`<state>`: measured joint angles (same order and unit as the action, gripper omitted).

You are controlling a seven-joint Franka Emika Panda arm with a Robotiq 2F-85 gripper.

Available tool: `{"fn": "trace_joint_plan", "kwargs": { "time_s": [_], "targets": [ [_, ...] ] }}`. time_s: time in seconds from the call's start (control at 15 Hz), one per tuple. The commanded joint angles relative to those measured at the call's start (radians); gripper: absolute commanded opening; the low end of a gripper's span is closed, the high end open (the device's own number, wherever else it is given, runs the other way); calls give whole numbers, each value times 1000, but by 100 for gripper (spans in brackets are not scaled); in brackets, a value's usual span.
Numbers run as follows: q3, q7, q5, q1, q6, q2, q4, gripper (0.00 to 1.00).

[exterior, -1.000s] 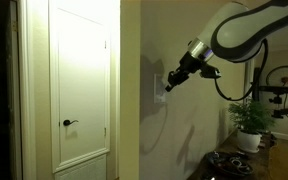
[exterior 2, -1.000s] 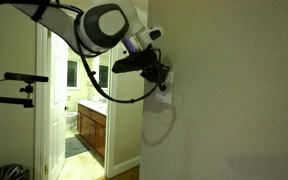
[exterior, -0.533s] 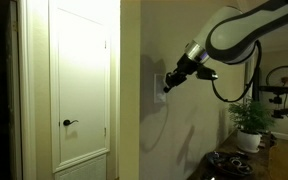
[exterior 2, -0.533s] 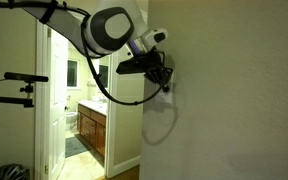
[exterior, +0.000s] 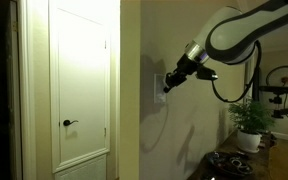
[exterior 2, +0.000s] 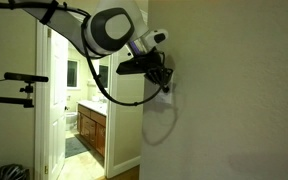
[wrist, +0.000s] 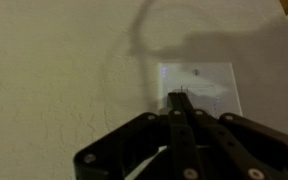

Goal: Turn off the light

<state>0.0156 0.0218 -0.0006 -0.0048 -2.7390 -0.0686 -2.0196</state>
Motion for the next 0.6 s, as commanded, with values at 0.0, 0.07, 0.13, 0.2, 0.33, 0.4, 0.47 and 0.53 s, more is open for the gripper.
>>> {"fn": "trace_joint_plan", "kwargs": {
  "time_s": [0.0,0.07,0.13,0.2,0.33,0.4,0.47,0.53],
  "targets": [
    [1,-16,3,-6,-23,0,-5,4],
    [1,-17,3,-5,-23,0,-6,5],
    [0,-20,-2,-6,-19,-4,-10,4],
    [0,-21,-9,-7,-20,-8,-16,4],
    [0,-27,-27,-10,-15,-27,-37,4],
    [0,-28,-36,-11,-10,-37,-47,4],
    [-1,-29,-43,-12,-6,-46,-58,4],
    [-1,-32,-50,-13,-4,-55,-71,4]
  ]
}}
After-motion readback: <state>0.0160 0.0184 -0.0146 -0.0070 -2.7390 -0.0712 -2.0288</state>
